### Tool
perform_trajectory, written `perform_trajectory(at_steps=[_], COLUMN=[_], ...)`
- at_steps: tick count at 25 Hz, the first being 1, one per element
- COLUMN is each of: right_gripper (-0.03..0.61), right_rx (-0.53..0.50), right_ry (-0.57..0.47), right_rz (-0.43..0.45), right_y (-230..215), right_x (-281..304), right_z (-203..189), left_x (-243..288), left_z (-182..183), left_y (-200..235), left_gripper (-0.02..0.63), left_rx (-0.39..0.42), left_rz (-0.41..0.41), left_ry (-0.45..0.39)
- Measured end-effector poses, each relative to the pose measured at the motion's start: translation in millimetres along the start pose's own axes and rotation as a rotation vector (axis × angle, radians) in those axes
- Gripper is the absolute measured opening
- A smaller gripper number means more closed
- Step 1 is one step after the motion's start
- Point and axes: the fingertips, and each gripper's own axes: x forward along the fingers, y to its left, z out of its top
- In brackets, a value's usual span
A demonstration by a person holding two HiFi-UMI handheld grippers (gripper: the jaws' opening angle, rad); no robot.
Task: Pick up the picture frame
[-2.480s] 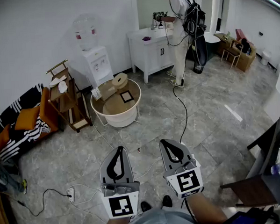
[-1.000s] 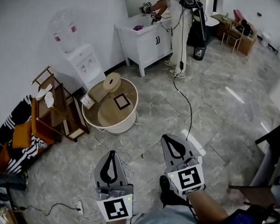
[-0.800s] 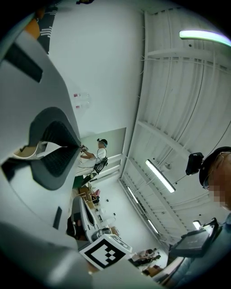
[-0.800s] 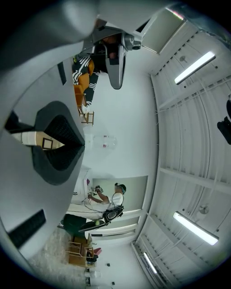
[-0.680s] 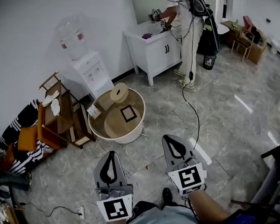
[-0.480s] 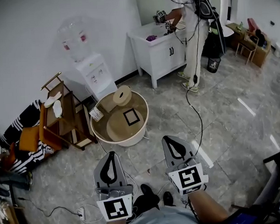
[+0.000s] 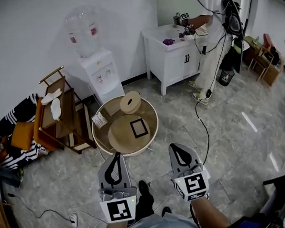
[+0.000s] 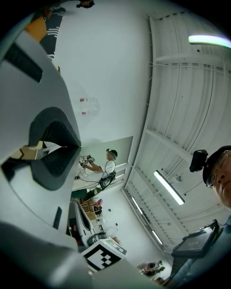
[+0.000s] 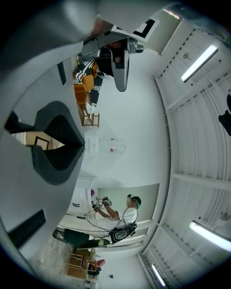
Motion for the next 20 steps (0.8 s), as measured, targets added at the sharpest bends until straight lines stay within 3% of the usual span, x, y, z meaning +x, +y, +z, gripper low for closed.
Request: perform_trajectory(at_steps=[11,20], right_gripper=[0.012,0.012], right_rx=[0.005,-0.016], right_ry=[0.009,-0.009], right_rz=[-0.037,-0.077], right_y=[-8.1,-30.2], right_x=[172.8,231.5], right_z=[33.1,48.7], left_x=[138.1,196.6], left_z=[-35.1,-55.1], left_y=[109.2,133.1], left_gripper=[0.015,0.015], left_rx=[-0.01,-0.027], left_rz=[-0.019,-0.054], left_ry=[0.019,0.02])
